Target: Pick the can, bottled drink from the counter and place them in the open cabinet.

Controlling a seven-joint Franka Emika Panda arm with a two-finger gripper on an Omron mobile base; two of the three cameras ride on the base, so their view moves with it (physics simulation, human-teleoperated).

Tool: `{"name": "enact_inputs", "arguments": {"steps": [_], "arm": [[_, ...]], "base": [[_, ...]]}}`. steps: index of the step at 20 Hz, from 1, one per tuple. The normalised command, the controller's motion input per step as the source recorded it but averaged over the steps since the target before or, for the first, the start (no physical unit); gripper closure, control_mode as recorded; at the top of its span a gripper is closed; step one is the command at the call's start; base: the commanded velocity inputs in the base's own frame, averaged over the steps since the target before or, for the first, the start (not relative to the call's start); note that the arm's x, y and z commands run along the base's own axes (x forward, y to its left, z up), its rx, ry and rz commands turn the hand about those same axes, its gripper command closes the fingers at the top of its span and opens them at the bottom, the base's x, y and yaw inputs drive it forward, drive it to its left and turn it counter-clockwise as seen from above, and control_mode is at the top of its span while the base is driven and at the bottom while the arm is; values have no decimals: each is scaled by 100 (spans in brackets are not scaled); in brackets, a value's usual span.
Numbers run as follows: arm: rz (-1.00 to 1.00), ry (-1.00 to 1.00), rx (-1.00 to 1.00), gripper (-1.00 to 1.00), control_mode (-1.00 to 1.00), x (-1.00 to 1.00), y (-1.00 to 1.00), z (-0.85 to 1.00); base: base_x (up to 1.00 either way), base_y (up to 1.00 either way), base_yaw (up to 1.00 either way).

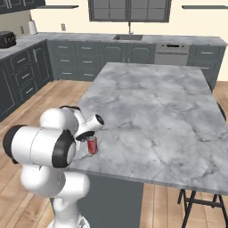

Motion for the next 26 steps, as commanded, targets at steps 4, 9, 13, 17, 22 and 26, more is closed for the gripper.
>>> {"name": "enact_inputs", "arguments": {"steps": [4,9,13,17,22,26], "arm": [[3,4,1,-100,-100,0,17,0],[2,5,0,-100,-100,0,15,0],[0,1,0,-100,-100,0,4,0],[0,1,0,100,-100,0,0,0],[0,1,0,100,-100,0,0,-5],[-1,7,2,100,-100,-1,-1,12]], "base": [[0,0,0],[0,0,0],[0,0,0],[0,0,0],[0,0,0],[0,0,0]]}}
